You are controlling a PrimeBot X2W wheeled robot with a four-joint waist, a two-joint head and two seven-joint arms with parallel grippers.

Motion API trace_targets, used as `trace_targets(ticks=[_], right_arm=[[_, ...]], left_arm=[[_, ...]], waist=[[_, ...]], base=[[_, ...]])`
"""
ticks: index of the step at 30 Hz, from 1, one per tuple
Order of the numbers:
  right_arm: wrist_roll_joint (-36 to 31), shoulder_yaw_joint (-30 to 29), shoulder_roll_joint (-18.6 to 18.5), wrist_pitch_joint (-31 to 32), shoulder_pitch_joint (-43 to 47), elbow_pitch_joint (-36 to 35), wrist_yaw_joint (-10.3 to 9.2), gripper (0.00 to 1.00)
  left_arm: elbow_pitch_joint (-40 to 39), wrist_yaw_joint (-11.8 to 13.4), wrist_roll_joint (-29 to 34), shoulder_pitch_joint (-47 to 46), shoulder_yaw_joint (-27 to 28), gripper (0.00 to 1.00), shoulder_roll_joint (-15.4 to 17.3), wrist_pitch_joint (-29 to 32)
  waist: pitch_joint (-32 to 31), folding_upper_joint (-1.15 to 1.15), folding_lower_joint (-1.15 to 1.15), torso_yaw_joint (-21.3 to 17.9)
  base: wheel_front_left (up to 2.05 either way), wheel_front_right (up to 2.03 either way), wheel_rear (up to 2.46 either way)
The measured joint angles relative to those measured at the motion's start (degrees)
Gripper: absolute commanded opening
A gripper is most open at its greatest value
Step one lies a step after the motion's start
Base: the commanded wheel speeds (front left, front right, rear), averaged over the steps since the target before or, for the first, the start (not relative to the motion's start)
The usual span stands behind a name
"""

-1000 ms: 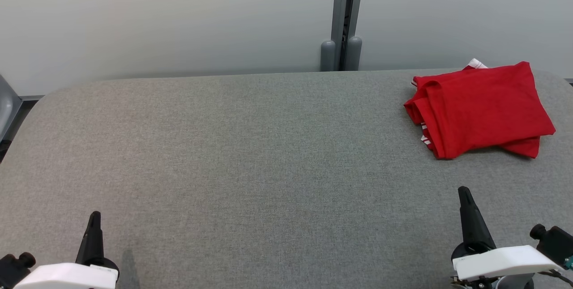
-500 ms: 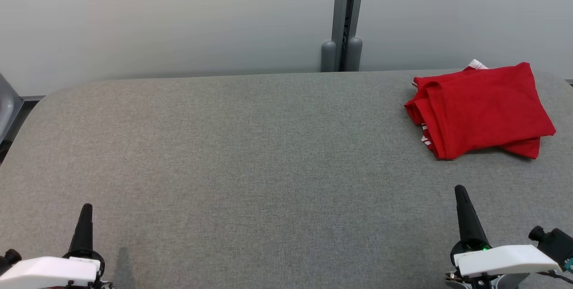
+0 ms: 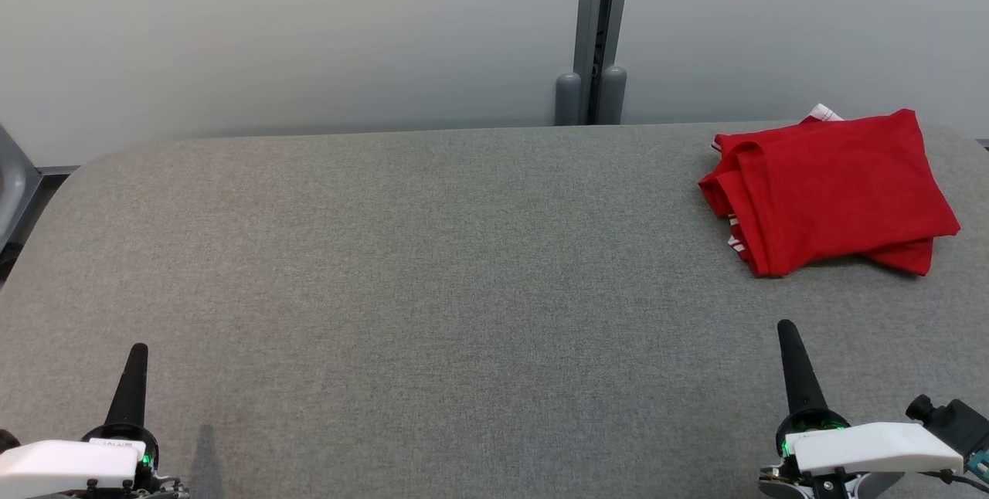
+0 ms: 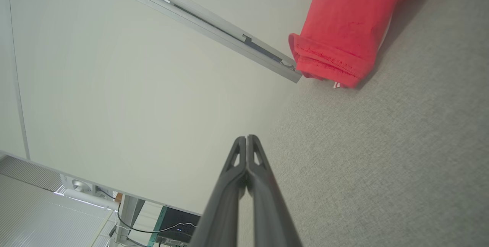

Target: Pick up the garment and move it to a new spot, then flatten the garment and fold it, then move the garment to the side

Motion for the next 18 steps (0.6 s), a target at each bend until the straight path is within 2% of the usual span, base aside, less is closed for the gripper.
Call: trace_targets(ticks=[18], right_arm=[[8.79, 1.32, 0.36, 0.44, -0.03, -1.22, 0.0, 0.0]], left_arm=[[0.07, -0.4, -8.29, -1.39, 2.82, 0.0, 0.11, 4.58]], waist=[[-0.16, 0.0, 0.0, 0.12]], base=[[0.0, 0.0, 0.0]])
